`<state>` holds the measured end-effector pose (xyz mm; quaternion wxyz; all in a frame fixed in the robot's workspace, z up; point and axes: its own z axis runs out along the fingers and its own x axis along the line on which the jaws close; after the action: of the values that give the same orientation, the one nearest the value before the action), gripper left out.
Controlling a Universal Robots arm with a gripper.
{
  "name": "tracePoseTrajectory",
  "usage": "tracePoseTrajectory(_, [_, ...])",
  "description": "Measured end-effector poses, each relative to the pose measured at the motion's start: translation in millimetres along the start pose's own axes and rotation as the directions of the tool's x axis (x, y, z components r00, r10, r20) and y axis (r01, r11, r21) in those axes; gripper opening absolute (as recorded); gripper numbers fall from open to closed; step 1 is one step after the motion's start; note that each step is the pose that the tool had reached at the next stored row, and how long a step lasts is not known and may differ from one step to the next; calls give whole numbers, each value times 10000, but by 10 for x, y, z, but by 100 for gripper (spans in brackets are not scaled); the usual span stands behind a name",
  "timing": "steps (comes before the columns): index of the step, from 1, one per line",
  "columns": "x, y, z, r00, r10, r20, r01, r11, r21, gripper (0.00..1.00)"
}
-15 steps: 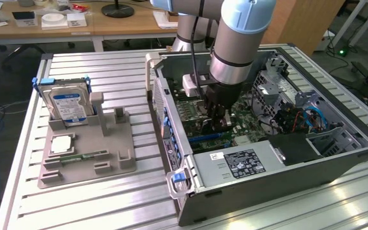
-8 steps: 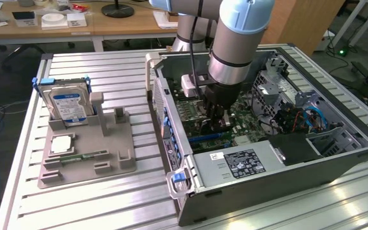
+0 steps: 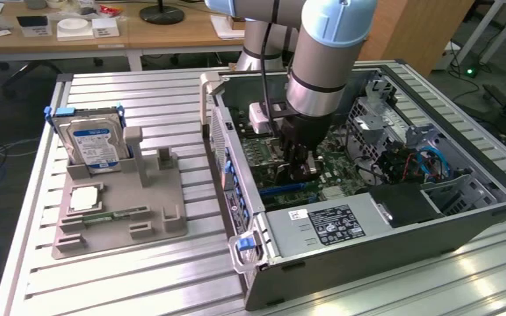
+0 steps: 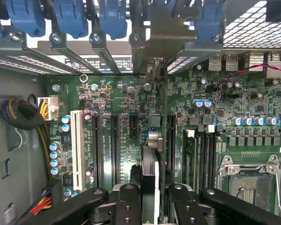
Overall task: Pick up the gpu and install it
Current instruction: 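Insert the gpu into the slot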
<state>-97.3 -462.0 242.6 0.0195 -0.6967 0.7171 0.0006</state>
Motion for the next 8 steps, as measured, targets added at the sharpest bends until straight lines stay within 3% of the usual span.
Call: tracePoseTrajectory(8, [0,0,7,10000,0,0,0,10000,1,27])
